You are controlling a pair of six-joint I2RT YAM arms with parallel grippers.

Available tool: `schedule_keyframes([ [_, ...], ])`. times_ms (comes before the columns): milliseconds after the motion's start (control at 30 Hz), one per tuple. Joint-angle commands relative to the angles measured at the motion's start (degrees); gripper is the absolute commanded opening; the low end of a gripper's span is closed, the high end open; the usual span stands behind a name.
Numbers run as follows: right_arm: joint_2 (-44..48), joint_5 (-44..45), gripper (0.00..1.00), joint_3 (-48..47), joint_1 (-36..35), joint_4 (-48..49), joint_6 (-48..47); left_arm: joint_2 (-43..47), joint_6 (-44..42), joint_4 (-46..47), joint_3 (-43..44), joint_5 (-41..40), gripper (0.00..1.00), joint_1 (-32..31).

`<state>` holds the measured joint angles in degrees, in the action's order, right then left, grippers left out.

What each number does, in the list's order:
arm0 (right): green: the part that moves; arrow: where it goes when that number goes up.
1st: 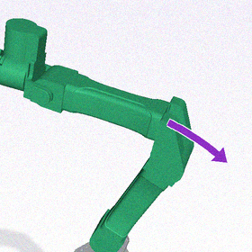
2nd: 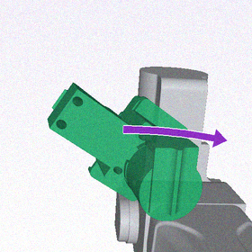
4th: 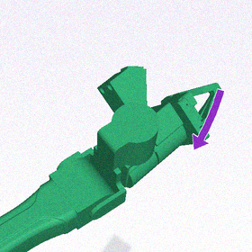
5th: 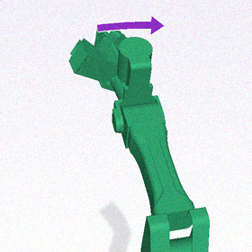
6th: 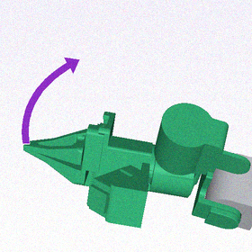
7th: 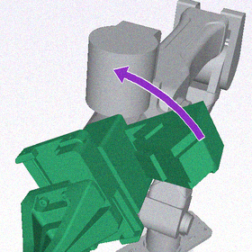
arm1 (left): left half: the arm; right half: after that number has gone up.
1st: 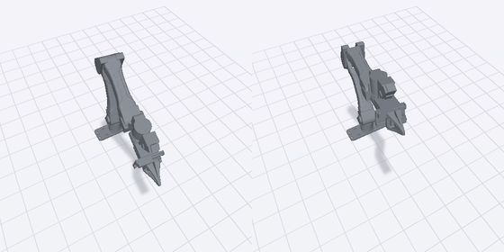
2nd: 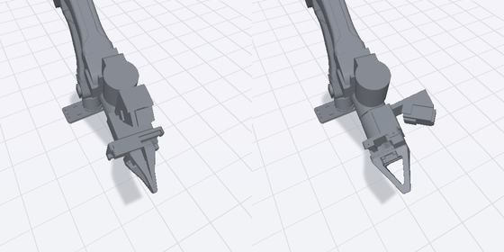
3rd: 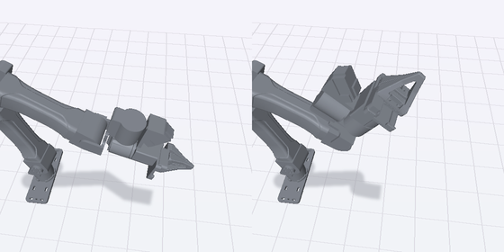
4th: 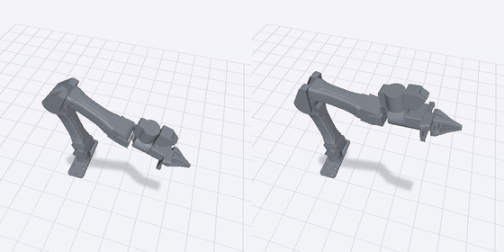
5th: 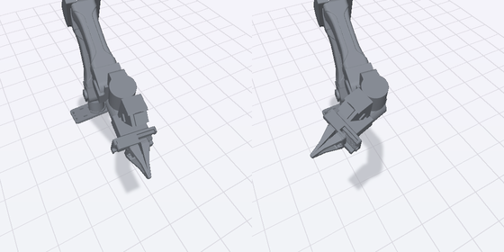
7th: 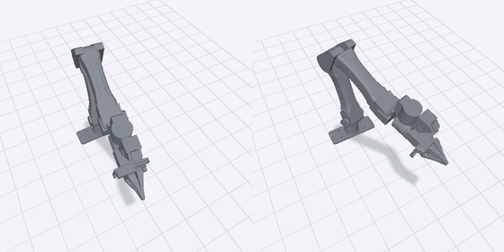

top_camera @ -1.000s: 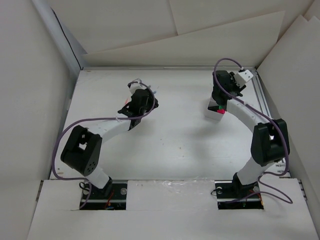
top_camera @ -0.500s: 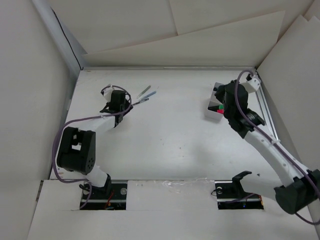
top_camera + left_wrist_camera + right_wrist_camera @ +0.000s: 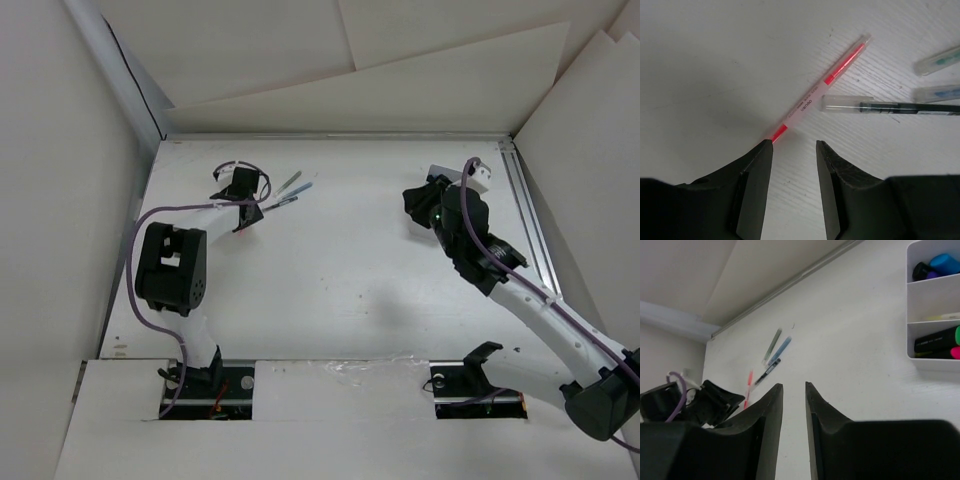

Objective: Sort the stationery into containers
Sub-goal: Pick up the pen from the center of the board.

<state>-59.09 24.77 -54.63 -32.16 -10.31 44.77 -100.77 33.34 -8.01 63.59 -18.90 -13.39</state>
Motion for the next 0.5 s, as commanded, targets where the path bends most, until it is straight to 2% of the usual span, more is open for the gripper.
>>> schedule_keyframes([
  [0,0.3,-1.4,0.32,-0.4,-0.8,1.9,-0.8,-3.6,-4.4,-6.5,5.0,-1.4,0.37,0.4],
  [267,0.8,-1.4,0.36,0.1,-2.5,1.9,-1.4,-7.4,-6.4,-9.3,7.3,-2.6,0.38,0.4],
  [467,0.8,-1.4,0.36,0.1,-2.5,1.9,-1.9,-8.6,-5.9,-10.9,7.3,-3.2,0.30,0.4],
])
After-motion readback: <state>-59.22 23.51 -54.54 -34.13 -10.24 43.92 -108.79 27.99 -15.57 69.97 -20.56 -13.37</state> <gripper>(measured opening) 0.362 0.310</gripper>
